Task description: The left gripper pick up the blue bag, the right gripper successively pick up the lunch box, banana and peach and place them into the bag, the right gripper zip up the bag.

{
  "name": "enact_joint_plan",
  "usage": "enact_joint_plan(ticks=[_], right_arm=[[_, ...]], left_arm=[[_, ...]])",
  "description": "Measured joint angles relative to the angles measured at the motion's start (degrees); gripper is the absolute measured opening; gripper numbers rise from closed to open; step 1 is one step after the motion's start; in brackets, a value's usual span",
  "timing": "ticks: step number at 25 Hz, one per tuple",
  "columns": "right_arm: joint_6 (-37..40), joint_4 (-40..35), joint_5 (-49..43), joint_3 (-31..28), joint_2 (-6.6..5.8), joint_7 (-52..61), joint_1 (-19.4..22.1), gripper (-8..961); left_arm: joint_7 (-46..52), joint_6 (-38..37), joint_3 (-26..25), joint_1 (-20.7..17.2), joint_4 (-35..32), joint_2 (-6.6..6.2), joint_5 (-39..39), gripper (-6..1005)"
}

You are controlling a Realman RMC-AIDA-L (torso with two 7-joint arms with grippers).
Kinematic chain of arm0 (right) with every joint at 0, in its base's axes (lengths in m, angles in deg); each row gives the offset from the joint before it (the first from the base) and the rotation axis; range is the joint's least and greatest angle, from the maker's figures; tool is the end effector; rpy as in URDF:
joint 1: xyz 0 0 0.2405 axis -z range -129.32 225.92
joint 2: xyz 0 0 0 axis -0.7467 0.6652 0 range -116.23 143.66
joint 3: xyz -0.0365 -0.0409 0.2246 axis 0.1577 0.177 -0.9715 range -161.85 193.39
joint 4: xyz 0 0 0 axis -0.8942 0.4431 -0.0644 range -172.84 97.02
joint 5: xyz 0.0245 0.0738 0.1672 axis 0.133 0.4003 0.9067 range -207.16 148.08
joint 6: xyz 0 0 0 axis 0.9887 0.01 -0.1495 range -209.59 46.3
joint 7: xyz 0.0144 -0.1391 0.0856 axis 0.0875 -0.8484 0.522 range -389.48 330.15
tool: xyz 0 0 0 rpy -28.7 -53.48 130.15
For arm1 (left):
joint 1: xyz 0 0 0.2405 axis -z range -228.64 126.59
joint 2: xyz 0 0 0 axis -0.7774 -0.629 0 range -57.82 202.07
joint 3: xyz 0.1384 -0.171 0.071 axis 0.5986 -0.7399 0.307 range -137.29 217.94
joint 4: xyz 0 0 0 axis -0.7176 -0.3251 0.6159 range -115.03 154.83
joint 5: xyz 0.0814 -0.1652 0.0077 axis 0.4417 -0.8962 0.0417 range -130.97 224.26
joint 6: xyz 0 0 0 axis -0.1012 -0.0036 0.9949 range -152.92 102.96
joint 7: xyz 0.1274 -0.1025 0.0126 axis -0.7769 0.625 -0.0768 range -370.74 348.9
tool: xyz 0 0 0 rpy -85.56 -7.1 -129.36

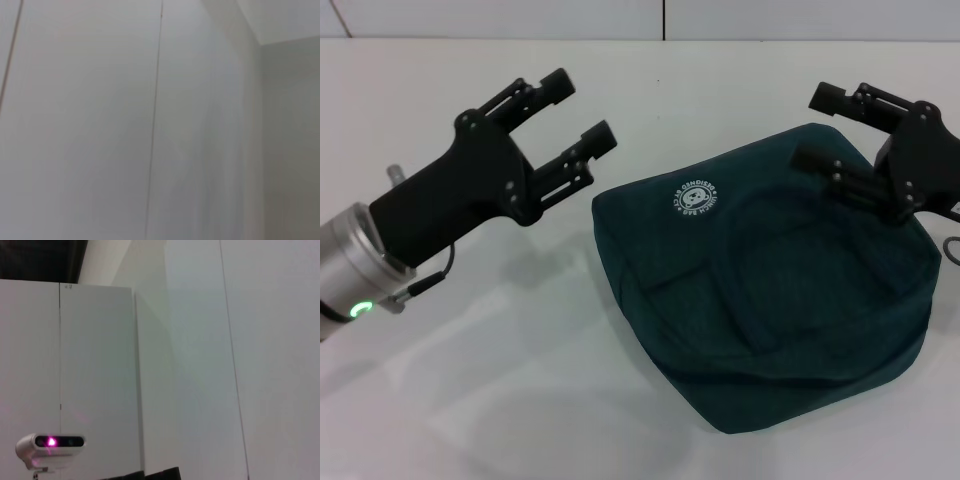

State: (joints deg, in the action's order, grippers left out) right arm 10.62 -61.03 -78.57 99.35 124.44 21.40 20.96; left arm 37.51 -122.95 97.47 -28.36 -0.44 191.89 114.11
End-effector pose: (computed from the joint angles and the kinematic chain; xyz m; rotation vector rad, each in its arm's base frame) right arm 0.1769 0.2958 0.0184 -2.4783 0.1564 1.2716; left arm -0.1915 0.2724 0.0058 -2.2695 -0.2769 -1.3635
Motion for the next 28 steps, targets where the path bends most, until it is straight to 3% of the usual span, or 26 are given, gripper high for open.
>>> enact_joint_plan(ticks=[9,28], right_arm=[[0.45,-0.04,-3.4,0.09,0.06,0.32,-0.09,646],[1.26,-1.24,-5.48,-0.07,0.68,0.96,-0.1,645]], left_arm=[[-5.03,-1.03,0.64,-0.92,1.59,0.0,1.21,860],[-11.68,-3.25,0.78,-3.4,3.04,0.08,1.17,852]])
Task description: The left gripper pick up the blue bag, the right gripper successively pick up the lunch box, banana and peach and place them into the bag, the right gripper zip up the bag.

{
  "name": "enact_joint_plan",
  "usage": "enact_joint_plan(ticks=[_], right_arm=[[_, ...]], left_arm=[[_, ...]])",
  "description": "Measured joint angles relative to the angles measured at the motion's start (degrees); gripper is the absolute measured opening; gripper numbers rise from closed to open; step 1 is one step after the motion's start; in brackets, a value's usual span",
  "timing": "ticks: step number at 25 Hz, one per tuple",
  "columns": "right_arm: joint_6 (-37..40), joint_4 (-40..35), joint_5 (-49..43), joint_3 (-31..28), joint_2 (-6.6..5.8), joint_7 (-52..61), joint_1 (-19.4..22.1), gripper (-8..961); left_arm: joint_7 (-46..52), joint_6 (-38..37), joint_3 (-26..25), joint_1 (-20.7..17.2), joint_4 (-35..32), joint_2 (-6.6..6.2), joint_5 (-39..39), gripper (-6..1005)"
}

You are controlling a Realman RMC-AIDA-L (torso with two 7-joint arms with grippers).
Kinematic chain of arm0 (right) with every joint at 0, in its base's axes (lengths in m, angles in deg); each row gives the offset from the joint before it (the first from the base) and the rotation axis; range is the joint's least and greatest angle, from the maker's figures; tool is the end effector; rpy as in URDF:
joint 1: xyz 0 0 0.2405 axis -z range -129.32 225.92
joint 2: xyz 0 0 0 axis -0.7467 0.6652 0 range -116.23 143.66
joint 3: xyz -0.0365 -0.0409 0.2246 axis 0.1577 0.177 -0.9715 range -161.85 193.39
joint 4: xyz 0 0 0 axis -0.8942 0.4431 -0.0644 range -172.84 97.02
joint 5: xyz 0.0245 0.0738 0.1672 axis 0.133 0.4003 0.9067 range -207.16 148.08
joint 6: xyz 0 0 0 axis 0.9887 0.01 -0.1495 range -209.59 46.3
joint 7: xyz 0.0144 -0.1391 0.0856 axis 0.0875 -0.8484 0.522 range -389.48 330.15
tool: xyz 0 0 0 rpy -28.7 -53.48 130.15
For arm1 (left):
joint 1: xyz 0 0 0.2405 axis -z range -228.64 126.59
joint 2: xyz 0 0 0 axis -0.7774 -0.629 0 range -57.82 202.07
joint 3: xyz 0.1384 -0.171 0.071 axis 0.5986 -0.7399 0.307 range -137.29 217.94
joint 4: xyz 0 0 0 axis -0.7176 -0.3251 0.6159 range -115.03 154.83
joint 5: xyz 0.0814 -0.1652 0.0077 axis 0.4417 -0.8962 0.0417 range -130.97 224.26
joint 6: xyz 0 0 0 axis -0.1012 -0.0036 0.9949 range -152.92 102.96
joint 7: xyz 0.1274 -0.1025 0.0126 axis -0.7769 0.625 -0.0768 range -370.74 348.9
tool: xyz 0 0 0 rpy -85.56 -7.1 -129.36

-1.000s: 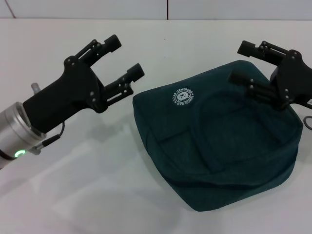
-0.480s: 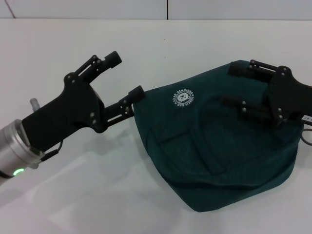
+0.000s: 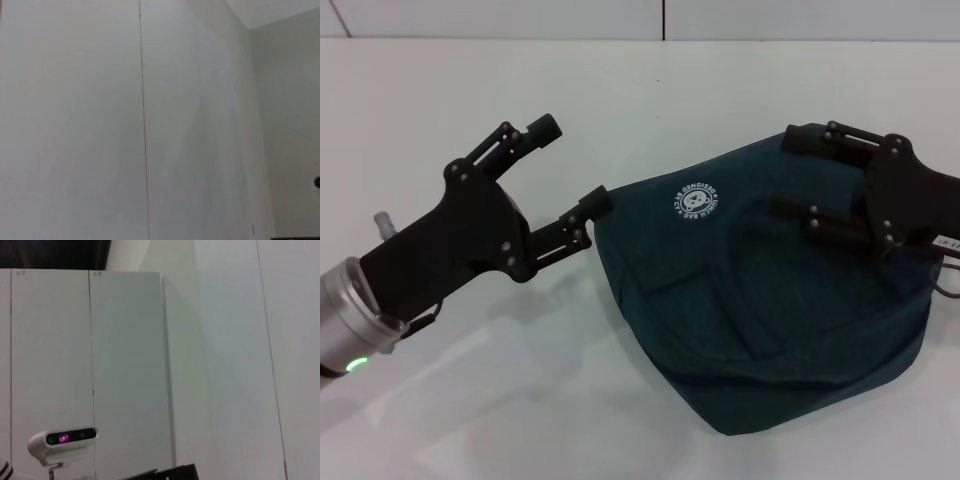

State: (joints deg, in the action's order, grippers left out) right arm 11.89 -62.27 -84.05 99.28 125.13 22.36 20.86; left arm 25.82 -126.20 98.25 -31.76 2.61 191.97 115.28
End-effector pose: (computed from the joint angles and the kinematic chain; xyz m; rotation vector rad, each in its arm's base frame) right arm 0.1731 0.2844 0.0059 -2.5865 0.1255 1.2562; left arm -0.2052 0.2469 -0.0018 -2.2474 -0.1390 -1.2916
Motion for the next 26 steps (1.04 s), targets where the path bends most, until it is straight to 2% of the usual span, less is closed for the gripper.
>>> enact_joint_plan(ticks=[8,17,26], right_arm=[[-1.97,0.11,0.19,-0.1,0.18,-0.14,-1.53,646],[-5.8,-0.17,0.18,-0.11,1.0,-0.51,-1.82,646],[-5.77,-0.16,0.09,-0.11,1.02,-0.57,-2.03,646]], left_arm=[[-0.68,0.38,-0.41,0.65,0.94,-0.04,-0.36,849],[-0.51,1.02,-0.69,1.93,2.7,-0.13,-0.55,849],[-0.68,1.16,-0.68,2.32,4.76,-0.05,-1.66,849]])
